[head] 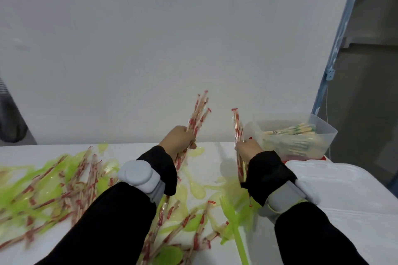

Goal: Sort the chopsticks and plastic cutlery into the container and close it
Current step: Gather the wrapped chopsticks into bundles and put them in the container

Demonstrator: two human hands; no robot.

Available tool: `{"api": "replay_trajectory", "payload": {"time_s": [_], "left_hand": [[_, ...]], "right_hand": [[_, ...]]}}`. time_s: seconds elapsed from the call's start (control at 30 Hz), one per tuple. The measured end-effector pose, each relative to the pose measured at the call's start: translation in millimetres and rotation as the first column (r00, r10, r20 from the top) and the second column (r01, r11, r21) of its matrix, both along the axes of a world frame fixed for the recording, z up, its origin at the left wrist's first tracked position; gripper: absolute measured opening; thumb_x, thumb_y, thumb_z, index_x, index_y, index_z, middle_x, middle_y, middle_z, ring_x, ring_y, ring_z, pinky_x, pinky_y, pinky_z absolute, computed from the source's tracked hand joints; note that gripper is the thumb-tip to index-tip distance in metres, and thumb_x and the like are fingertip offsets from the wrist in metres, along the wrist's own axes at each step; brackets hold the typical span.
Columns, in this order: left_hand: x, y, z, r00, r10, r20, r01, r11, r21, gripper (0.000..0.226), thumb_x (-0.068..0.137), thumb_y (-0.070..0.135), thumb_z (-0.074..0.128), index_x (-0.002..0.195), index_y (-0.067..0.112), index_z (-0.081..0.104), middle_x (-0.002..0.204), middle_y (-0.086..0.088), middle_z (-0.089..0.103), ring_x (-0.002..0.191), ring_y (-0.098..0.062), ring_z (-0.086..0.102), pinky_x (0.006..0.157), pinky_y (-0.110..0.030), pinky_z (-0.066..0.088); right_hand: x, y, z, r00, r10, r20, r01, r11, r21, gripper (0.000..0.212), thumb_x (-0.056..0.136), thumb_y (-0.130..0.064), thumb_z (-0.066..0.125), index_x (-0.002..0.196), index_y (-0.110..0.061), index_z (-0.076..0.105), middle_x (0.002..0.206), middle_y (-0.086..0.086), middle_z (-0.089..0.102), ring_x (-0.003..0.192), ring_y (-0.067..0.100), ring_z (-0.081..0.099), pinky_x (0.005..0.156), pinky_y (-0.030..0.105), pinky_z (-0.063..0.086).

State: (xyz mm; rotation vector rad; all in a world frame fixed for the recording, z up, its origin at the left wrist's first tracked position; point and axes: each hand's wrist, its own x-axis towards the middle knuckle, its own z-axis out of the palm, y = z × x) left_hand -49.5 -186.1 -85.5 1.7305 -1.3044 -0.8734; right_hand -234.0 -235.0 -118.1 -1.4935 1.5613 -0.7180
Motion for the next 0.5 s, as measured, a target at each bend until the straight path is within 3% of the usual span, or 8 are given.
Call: {"api": "replay_trajectory", "payload": {"time_s": [0.1, 0.23, 0.37, 0.5], "left_hand": [[-9, 7, 8, 0.975, -0.047, -0.218, 0.027, 0.995, -0.094, 0.012, 0.089, -0.002, 0.044, 0.085, 0.008, 0.050, 0.080, -0.010, 0.054, 0.071, -0.026, 0.064, 0.047, -0.024, 0.041], [-26, 10, 11, 0.960, -0.073, -0.270, -0.001, 0.964, -0.266, 0.011, 0.091, 0.004, 0.048, 0.093, 0.015, 0.048, 0.090, -0.006, 0.055, 0.072, -0.019, 0.063, 0.054, -0.027, 0.045], [-37, 5, 13, 0.950, -0.056, -0.309, -0.078, 0.911, -0.404, 0.007, 0.093, 0.007, 0.048, 0.097, 0.012, 0.051, 0.096, -0.009, 0.060, 0.080, -0.018, 0.063, 0.063, -0.027, 0.052], [-47, -2, 7, 0.950, -0.069, -0.305, -0.079, 0.891, -0.447, 0.013, 0.097, 0.016, 0.048, 0.108, 0.012, 0.055, 0.102, -0.005, 0.066, 0.092, -0.015, 0.065, 0.073, -0.022, 0.055]], "right_hand": [[13, 15, 15, 0.945, -0.002, 0.327, 0.001, 1.000, 0.003, 0.019, 0.094, -0.010, 0.035, 0.095, -0.004, 0.054, 0.073, 0.009, 0.057, 0.069, 0.024, 0.055, 0.071, 0.033, 0.046], [33, 30, 28, 0.791, 0.089, 0.606, -0.037, 0.995, -0.098, 0.016, 0.094, -0.006, 0.030, 0.092, -0.010, 0.046, 0.060, 0.008, 0.045, 0.050, 0.021, 0.046, 0.055, 0.031, 0.040], [51, 36, 38, 0.686, 0.172, 0.707, -0.039, 0.979, -0.200, 0.015, 0.098, -0.009, 0.033, 0.093, -0.013, 0.047, 0.066, 0.004, 0.048, 0.055, 0.017, 0.045, 0.057, 0.030, 0.039], [66, 27, 39, 0.720, 0.202, 0.664, -0.012, 0.960, -0.279, 0.020, 0.101, -0.027, 0.039, 0.109, -0.012, 0.047, 0.095, 0.002, 0.062, 0.083, 0.012, 0.060, 0.079, 0.027, 0.051]]}}
